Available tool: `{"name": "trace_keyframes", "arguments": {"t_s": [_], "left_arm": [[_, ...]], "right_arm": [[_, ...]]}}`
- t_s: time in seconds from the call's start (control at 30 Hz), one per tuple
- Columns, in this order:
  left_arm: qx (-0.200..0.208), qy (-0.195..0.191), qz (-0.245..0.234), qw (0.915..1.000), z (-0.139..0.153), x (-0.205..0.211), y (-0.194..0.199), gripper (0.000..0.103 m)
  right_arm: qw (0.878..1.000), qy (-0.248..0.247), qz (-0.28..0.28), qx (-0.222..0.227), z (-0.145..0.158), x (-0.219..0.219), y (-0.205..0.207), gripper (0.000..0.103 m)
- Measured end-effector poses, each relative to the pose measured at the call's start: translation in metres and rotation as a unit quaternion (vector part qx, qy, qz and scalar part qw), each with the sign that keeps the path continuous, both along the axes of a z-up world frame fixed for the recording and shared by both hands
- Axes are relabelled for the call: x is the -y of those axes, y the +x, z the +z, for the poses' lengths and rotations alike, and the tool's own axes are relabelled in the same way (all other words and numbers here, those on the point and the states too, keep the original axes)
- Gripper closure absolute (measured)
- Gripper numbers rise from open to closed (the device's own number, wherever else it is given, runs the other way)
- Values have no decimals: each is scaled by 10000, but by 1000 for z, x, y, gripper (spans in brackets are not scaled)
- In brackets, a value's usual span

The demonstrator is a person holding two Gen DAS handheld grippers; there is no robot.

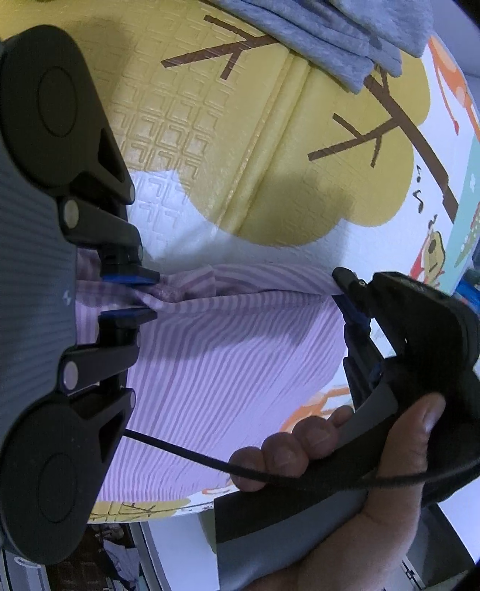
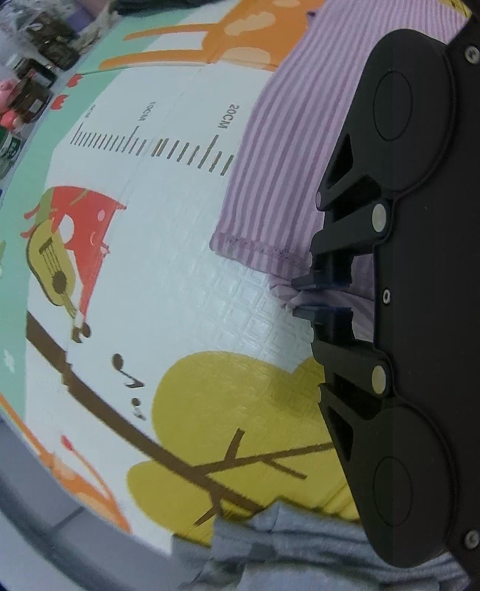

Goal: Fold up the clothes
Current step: 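Close the right gripper on the shirt edge beside the left gripper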

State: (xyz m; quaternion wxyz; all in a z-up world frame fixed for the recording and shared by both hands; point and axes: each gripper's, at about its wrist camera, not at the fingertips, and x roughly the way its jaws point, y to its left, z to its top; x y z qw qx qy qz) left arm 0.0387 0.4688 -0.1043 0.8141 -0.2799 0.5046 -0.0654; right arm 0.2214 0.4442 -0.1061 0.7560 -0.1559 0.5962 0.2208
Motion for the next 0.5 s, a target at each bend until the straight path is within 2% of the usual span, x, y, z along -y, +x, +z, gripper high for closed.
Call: {"name": "trace_keyframes", "arguments": {"t_s": [0.17,0.23,0.33,0.5], "left_arm": [[161,-63,-117,9998,9,1,-8,89],[248,-98,-207,9994,11,2,-26,89],[356,-107,-346,9987,18,3,-18,90],[487,-40,-575,9972,38,38,5,93]], "right_arm": [[9989,431,-154,-42,20,21,3,95],[9983,546,-194,-26,28,30,4,95],[9972,693,-281,29,41,47,7,95],[9944,932,-480,127,61,84,13,95]]}}
